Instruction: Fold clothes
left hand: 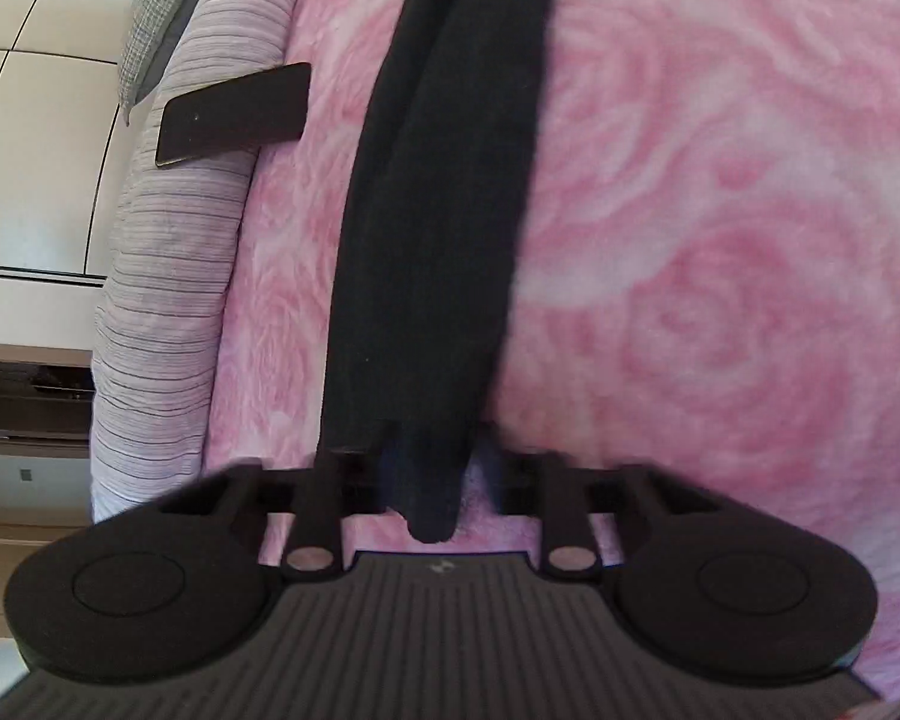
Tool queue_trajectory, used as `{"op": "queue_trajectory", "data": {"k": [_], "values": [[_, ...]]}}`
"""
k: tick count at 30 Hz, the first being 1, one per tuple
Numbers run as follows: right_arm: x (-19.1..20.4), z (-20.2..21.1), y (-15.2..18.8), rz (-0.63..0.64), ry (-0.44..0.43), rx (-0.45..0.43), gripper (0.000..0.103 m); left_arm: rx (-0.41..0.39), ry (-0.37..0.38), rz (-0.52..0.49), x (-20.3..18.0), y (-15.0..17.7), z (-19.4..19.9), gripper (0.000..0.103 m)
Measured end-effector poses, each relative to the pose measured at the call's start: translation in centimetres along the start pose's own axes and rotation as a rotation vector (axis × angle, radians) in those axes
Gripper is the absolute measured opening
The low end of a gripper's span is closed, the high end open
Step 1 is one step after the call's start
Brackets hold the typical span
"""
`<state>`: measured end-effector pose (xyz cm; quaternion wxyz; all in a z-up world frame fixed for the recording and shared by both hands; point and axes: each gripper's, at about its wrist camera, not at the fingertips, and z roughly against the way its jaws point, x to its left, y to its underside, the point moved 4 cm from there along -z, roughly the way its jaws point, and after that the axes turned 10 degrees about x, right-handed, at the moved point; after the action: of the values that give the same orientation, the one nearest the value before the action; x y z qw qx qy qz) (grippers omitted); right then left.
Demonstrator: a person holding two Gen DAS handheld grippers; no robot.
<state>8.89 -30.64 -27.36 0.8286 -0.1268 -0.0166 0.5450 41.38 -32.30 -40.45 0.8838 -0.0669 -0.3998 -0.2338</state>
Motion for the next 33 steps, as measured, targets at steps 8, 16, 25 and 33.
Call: {"op": "queue_trajectory", "data": {"k": [8, 16, 25, 33], "values": [[1.4, 0.7, -2.0, 0.013, 0.006, -0.053, 0.058, 0.068, 0.077, 0.027, 1.5, 2.9, 1.6, 0.002], [-2.0, 3.1, -1.1, -0.070, 0.046, -0.062, 0.058, 0.157, 0.124, 0.089, 1.2, 3.3, 2.8, 0.011], [-13.1, 9.0, 6.9, -0.425, 0.087, -0.060, 0.097, 0.232, 0.230, 0.502, 4.2, 5.1, 14.3, 0.037], [-21.7, 13.8, 16.0, -0.506, 0.009, -0.112, 0.097, 0.137, 0.414, 0.777, 0.3, 1.7, 32.9, 0.051]]}}
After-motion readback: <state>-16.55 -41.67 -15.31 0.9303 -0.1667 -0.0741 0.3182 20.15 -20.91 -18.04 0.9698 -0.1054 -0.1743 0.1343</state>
